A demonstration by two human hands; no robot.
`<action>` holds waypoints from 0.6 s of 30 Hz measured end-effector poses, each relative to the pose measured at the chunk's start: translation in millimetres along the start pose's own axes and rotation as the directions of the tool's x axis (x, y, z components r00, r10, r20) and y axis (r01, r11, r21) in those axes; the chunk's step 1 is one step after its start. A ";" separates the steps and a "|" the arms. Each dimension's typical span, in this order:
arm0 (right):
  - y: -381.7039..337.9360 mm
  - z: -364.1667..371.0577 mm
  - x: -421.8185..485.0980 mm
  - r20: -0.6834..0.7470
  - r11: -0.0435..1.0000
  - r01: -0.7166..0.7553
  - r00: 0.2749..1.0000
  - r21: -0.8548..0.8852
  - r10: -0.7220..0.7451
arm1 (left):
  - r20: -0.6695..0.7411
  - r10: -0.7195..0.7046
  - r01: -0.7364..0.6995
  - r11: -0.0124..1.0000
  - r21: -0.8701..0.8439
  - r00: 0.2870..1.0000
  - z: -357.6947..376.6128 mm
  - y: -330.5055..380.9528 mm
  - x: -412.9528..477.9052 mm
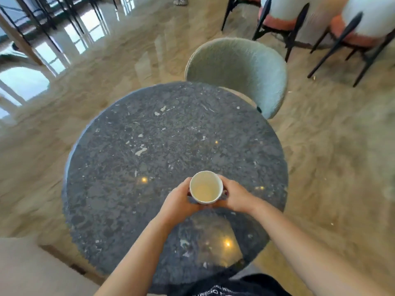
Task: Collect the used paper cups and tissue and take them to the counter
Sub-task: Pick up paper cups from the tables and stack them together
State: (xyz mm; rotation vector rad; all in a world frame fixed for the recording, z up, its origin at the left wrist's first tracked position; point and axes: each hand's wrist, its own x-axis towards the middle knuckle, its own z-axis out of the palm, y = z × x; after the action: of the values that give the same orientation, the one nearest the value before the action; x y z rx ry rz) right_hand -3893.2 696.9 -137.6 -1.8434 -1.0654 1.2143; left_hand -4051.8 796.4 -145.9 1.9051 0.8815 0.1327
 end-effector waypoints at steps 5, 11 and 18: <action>36.6 -32.7 -42.0 -0.182 0.992 -0.066 0.980 0.108 0.085 | 0.175 0.094 -0.105 0.993 0.052 0.980 44.2 32.8 23.2; 76.5 -73.8 -85.5 -0.325 0.977 -0.100 0.932 0.190 0.159 | 0.286 0.149 -0.185 0.978 0.101 0.947 101.5 79.2 42.9; 125.0 -146.4 -152.0 -0.421 0.960 -0.146 0.876 0.238 0.237 | 0.449 0.184 -0.263 0.958 0.119 0.874 190.9 149.3 65.1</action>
State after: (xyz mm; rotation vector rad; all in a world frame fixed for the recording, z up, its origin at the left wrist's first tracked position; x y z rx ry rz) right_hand -3758.2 492.1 -137.7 -1.9715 -0.4948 0.8967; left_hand -3841.7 659.6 -137.2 2.0859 0.3751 -0.2355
